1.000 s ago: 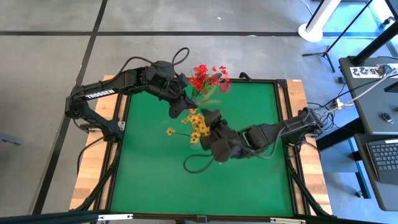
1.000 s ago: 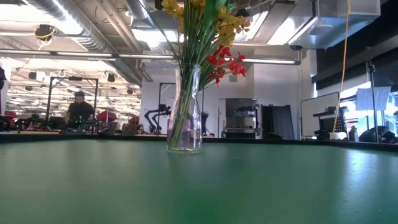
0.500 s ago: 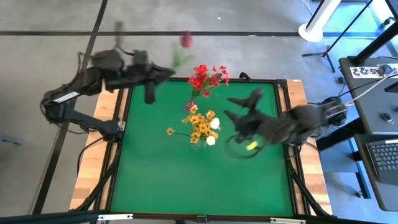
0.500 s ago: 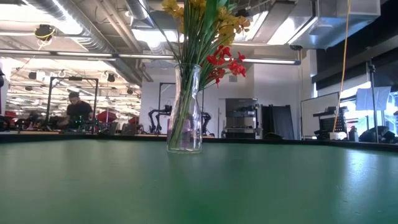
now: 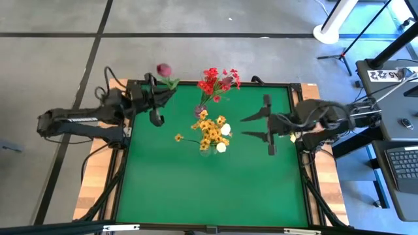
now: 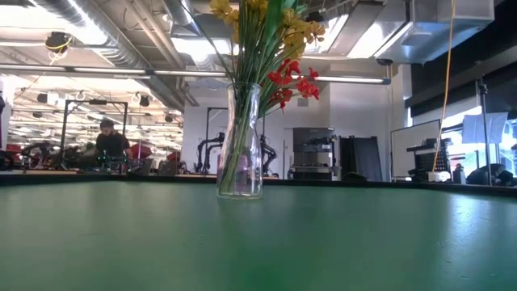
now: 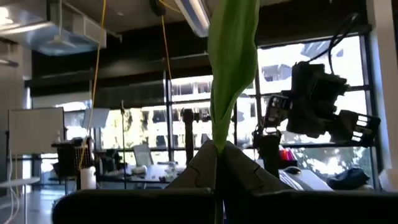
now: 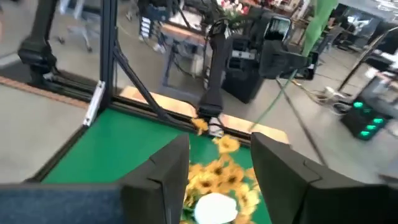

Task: Sort flowers into vase by color
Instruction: Put the red flower into the violet vase

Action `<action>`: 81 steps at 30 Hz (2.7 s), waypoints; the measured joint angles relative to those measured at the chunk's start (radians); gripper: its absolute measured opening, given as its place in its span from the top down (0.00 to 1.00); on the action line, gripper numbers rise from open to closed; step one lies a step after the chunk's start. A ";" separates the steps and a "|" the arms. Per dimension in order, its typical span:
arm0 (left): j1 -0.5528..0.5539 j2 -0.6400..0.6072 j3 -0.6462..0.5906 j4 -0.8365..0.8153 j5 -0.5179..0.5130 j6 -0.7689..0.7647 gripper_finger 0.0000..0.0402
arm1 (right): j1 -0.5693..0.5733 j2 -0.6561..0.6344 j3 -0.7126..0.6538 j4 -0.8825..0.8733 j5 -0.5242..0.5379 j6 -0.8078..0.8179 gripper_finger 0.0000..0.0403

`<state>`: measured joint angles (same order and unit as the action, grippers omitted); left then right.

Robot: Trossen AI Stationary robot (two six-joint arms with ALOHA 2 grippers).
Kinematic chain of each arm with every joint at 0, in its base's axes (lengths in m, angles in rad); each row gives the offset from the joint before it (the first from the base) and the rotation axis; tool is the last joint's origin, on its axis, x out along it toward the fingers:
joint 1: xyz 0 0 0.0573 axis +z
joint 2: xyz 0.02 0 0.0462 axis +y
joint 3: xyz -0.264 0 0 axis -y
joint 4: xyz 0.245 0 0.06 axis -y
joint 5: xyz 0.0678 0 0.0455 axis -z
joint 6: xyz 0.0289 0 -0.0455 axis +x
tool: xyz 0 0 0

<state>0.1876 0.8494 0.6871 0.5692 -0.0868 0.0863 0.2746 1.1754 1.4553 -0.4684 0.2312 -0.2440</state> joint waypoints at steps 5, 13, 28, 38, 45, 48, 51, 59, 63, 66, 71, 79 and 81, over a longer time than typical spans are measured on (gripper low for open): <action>0.079 0.035 -0.217 0.322 0.033 0.013 1.00 | -0.110 -0.124 -0.326 0.277 -0.160 0.075 0.58; 0.250 0.263 -0.323 0.659 0.188 -0.095 1.00 | -0.250 -0.261 -0.681 0.683 -0.269 0.185 0.58; 0.345 0.842 -0.076 0.923 0.304 -0.168 1.00 | -0.321 -0.264 -0.784 0.789 -0.297 0.241 0.58; 0.392 1.015 -0.012 0.998 0.309 -0.215 1.00 | -0.321 -0.264 -0.784 0.733 -0.304 0.239 0.58; 0.393 1.027 -0.012 0.996 0.310 -0.209 1.00 | -0.321 -0.263 -0.784 0.717 -0.304 0.222 0.58; 0.393 1.027 -0.013 0.987 0.317 -0.209 1.00 | -0.321 -0.263 -0.784 0.717 -0.304 0.213 0.58; 0.387 1.027 -0.025 0.982 0.330 -0.210 1.00 | -0.321 -0.263 -0.784 0.711 -0.304 0.213 0.58; 0.386 1.027 -0.102 0.968 0.314 -0.208 1.00 | -0.321 -0.263 -0.784 0.701 -0.303 0.206 0.58; 0.386 1.027 -0.129 0.968 0.314 -0.209 1.00 | -0.321 -0.263 -0.784 0.701 -0.295 0.189 0.58; 0.385 1.027 -0.145 0.968 0.314 -0.213 0.99 | -0.321 -0.263 -0.784 0.701 -0.294 0.186 0.58; 0.385 1.027 -0.165 0.964 0.314 -0.214 0.96 | -0.321 -0.263 -0.784 0.701 -0.275 0.185 0.58; 0.385 1.025 -0.184 0.860 0.314 -0.215 0.94 | -0.321 -0.263 -0.784 0.701 -0.268 0.184 0.58; 0.385 1.027 -0.186 0.830 0.314 -0.215 0.94 | -0.321 -0.263 -0.784 0.701 -0.267 0.184 0.58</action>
<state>0.5728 1.8767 0.5011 1.3989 0.2267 -0.1283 -0.0463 0.9123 0.6712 0.2329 -0.0360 -0.0597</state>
